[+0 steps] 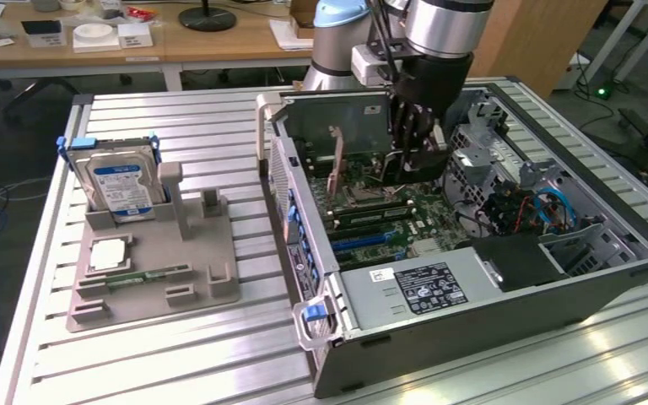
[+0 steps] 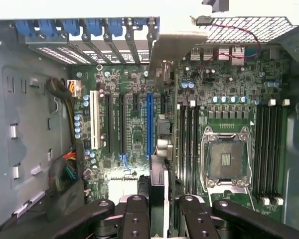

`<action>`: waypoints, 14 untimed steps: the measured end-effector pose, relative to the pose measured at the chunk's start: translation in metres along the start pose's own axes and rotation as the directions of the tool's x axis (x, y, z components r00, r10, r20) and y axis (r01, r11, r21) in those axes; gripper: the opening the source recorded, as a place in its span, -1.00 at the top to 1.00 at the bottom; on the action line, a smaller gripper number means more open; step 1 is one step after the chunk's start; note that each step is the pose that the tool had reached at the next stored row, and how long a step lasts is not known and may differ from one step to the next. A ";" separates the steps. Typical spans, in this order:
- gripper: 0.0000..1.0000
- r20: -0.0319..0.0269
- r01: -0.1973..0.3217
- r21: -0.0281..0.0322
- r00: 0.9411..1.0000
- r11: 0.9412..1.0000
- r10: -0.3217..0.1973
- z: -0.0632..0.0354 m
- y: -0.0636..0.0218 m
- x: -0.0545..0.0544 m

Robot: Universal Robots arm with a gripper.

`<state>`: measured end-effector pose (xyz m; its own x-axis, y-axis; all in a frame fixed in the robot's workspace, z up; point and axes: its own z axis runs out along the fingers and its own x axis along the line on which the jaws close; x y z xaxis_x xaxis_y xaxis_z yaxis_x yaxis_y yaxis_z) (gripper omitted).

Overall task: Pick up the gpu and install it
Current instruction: 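Insert the gpu into the slot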

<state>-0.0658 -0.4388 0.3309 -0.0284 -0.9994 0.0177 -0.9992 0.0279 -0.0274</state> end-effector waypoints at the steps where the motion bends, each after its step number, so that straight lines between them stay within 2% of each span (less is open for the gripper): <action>1: 0.45 0.000 0.000 0.000 1.000 1.000 0.000 0.0018 0.0006 0.000; 6: 0.45 0.000 0.000 0.000 1.000 1.000 0.000 0.0105 0.0025 0.001; 11: 0.45 0.000 0.000 0.000 1.000 1.000 0.000 0.0180 0.0124 0.001; 14: 0.45 0.000 0.000 0.000 1.000 1.000 0.000 0.0206 0.0129 0.004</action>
<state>-0.0783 -0.4425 0.3100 -0.0282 -0.9994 0.0179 -0.9992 0.0277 -0.0274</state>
